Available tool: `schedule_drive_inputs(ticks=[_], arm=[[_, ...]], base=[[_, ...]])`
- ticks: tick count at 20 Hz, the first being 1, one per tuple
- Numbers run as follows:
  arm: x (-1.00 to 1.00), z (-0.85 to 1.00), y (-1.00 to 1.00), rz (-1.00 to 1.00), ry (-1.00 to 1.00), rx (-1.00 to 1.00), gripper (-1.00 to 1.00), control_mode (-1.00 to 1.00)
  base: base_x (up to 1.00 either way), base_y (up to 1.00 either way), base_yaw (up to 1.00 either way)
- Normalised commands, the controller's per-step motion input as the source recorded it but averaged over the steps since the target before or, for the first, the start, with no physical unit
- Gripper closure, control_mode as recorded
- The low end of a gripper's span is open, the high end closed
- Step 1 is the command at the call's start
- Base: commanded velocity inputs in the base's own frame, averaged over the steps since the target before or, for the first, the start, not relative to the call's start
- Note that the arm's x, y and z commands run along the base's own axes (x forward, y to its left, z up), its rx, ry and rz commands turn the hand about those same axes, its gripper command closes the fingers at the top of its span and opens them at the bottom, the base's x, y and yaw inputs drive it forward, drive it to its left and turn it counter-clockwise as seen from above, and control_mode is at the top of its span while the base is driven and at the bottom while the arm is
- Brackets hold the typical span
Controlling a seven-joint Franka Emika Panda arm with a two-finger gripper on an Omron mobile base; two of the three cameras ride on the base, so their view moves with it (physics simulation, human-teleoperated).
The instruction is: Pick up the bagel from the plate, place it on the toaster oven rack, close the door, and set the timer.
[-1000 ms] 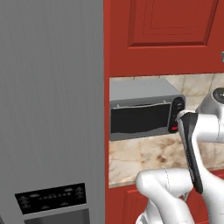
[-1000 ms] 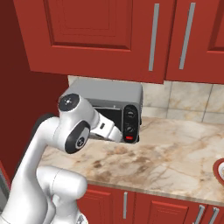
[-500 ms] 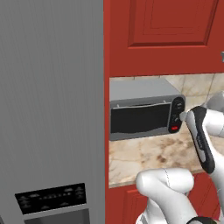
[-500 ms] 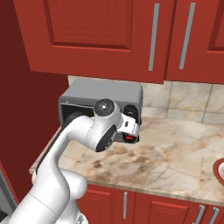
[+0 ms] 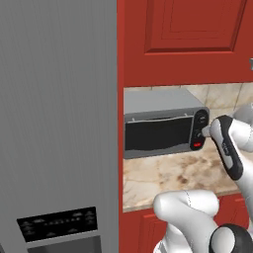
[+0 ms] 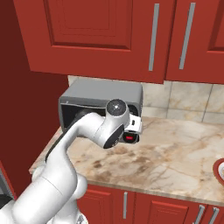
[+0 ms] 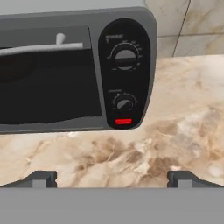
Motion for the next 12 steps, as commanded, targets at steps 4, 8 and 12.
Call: schedule_drive_inputs(ticks=[4,8,12], arm=[[0.3,-0.3,0.0,0.0,0.0,0.0,-1.0,-1.0],[0.31,-0.32,-0.05,0.0,0.0,0.0,-1.0,-1.0],[0.34,-0.28,-0.12,0.0,0.01,0.01,-1.0,-1.0]], base=[[0.0,0.0,0.0],[0.0,0.0,0.0],[0.0,0.0,0.0]])
